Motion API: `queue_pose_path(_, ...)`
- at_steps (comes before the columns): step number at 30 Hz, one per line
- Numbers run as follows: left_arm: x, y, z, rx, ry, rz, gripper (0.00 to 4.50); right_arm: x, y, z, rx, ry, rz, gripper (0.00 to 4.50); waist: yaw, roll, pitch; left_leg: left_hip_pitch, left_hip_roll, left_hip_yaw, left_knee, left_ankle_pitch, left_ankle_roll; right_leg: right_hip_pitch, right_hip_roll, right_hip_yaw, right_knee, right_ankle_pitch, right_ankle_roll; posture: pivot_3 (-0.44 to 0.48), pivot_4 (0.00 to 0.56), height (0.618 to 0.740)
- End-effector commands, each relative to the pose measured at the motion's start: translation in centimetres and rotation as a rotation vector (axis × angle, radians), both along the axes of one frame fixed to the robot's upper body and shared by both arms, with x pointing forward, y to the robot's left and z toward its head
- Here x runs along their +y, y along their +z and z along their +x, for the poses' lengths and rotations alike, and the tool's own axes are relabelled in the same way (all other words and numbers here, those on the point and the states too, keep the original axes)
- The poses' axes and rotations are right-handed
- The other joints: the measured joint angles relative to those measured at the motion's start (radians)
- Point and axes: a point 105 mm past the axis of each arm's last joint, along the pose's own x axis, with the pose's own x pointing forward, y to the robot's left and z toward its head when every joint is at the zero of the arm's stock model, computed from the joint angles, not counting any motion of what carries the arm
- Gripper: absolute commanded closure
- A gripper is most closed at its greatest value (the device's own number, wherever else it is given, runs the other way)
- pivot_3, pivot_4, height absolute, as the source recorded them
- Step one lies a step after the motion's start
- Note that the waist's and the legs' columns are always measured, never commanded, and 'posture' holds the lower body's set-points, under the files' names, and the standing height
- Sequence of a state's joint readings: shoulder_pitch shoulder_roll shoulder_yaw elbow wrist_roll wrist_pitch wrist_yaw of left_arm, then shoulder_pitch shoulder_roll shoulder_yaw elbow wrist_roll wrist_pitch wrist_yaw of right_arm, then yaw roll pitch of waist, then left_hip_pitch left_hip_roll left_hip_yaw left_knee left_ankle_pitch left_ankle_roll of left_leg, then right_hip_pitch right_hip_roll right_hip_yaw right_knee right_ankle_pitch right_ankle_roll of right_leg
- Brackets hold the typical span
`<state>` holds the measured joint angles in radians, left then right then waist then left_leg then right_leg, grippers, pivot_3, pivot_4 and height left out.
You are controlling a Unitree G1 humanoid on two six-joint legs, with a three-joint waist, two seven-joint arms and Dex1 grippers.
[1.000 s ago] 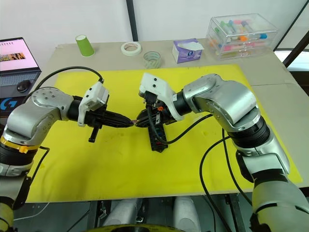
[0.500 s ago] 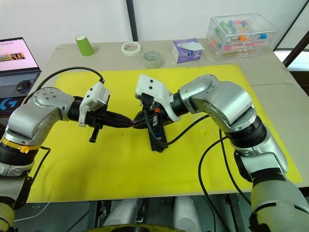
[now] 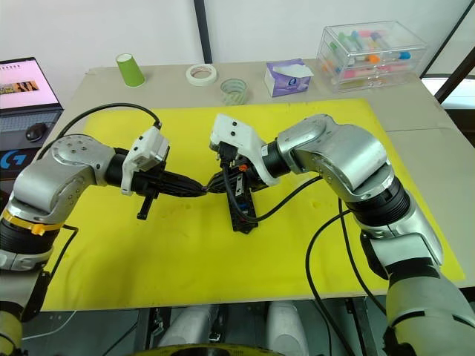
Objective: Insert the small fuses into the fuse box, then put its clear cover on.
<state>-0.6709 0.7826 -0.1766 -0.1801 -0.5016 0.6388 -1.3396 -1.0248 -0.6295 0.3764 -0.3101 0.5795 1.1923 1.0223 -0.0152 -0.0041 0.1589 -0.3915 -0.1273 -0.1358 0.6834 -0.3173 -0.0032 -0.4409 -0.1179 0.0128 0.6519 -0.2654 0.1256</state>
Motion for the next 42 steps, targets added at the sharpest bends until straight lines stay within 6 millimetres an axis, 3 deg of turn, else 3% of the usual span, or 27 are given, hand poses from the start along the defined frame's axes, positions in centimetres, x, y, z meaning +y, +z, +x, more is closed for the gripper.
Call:
queue_pose_path(1,0.1,0.3,-0.1,-0.040,0.001,0.020,4.50,0.4,1.3,-0.3,-0.058,0.036,0.017,4.47,0.000,0.000,0.000,0.000,0.000,0.000,0.000,0.000,0.000,0.000,0.000,0.000,0.000,0.000,0.000,0.000,0.150,0.740)
queue_pose_path(3,0.4,0.2,0.2,-0.030,0.034,0.034,4.50,0.2,1.1,0.2,-0.103,0.033,0.004,4.47,0.000,0.000,0.000,0.000,0.000,0.000,0.000,0.000,0.000,0.000,0.000,0.000,0.000,0.000,0.000,0.000,0.150,0.740)
queue_pose_path(8,1.3,-1.1,0.7,-0.049,0.089,0.078,2.81,-0.9,0.3,2.9,-0.283,0.062,0.017,4.50,-0.001,0.000,0.000,0.000,0.000,0.000,0.000,0.000,0.000,0.000,0.000,0.000,0.000,0.000,0.000,0.000,0.150,0.740)
queue_pose_path(15,-0.7,-3.6,1.4,-0.054,0.124,0.053,0.26,-2.6,-2.1,5.5,-0.303,0.128,-0.020,4.50,0.000,0.000,0.000,0.000,0.000,0.000,0.000,0.000,0.000,0.000,0.000,-0.001,0.000,0.000,0.000,0.000,0.150,0.740)
queue_pose_path(16,-1.0,-4.0,1.5,-0.054,0.130,0.053,0.06,-2.8,-2.3,5.7,-0.297,0.132,-0.021,4.50,-0.001,0.000,0.000,0.000,0.000,0.000,0.000,0.000,0.000,0.000,0.000,-0.001,0.000,0.000,0.000,0.000,0.150,0.740)
queue_pose_path(22,-2.2,-5.0,1.5,-0.061,0.124,0.061,0.06,-3.4,-3.1,6.0,-0.234,0.177,-0.025,4.50,-0.005,0.000,0.000,0.000,0.000,0.000,0.000,0.000,0.000,-0.001,0.001,-0.001,0.000,0.000,0.000,0.000,0.150,0.740)
queue_pose_path(34,-2.3,-5.3,1.6,-0.068,0.124,0.080,0.06,-3.7,-3.9,6.6,-0.222,0.168,-0.034,4.50,-0.002,0.000,0.000,0.000,0.000,0.000,0.000,0.000,0.000,0.000,0.000,-0.001,0.000,0.000,0.000,0.000,0.150,0.740)
queue_pose_path(42,-2.3,-5.3,1.5,-0.067,0.120,0.083,0.06,-4.2,-3.3,6.6,-0.218,0.163,-0.021,4.50,-0.003,0.000,0.000,0.000,0.000,0.000,0.000,0.000,0.000,0.000,0.000,-0.001,0.000,0.000,0.000,0.000,0.150,0.740)
